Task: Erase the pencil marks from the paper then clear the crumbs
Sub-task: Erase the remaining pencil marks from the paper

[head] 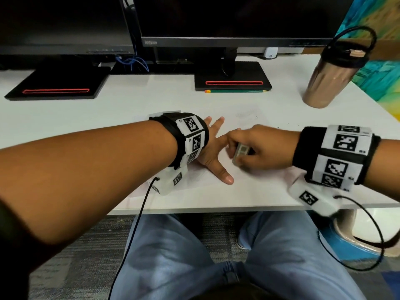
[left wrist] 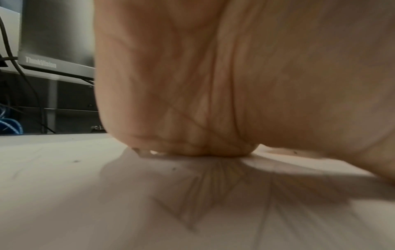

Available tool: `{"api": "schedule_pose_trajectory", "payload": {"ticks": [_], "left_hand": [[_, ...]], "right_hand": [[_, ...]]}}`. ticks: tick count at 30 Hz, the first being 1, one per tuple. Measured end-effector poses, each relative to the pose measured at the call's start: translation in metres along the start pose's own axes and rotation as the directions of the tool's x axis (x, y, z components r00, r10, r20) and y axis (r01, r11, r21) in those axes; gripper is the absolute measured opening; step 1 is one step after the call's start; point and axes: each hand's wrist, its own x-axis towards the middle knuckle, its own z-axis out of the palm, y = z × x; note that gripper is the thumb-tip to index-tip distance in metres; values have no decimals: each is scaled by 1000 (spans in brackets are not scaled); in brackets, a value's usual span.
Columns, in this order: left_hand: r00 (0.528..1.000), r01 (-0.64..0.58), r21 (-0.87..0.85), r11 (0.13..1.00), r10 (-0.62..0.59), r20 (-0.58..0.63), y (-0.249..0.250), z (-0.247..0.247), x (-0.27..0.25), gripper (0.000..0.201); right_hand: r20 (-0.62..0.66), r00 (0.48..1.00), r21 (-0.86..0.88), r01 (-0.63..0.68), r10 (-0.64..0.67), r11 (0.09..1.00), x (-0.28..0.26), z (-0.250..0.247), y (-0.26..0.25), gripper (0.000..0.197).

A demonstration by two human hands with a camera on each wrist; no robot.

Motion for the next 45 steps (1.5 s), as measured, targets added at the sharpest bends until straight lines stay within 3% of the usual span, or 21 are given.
{"api": "schedule_pose_trajectory", "payload": {"ticks": [5,9,11,13,17,22,26,31,34,38,42,45], "left_hand": [[1000,-3,-25,1000,3,-17,0,0,-2,136],[1000,7,19,1000,-7,-7,1,-2,-3,134],[1000,5,-2,1000,-5,-12,1,-2,-4,134],[1000,-1,-23,1000,0,-23,2,-2,-6,135],[1000,4,-6,1000,-4,-19,2,-2,-5,134],[1000,4,-11,1000,-4,-26,4,-3,-7,135],[1000,14,-8,1000,-14,-9,2,-5,-6,136],[1000,-8,-73,997,7,-24,0,-10,-5,140],[998,-45,-78,996,42,-39,7,-18,-5,135],[999,-43,-1,999,43,28,17,-14,-1,121],[999,-31,34,999,30,27,19,-15,-4,115],[999,-28,57,998,26,29,20,-16,-4,118]], "right_hand": [[20,998,17,58,-59,998,-3,9,-6,12],[-8,1000,-11,-16,16,1000,-2,0,3,20],[2,999,-20,46,-46,999,-4,4,-3,27],[22,997,-2,79,-79,997,-6,9,-7,21],[-37,999,-16,-14,13,1000,-7,0,7,23],[30,999,15,26,-27,1000,-13,10,-5,26],[-52,995,-51,-88,85,995,-15,-9,10,34],[-210,961,-21,-187,179,982,-21,-31,12,9],[-184,962,-39,-210,200,977,-16,-29,7,7],[-88,968,-83,-240,233,967,-7,-11,4,6],[1,993,-79,-121,122,989,-10,4,-5,9],[8,985,-40,-172,173,984,-12,-2,1,10]]}}
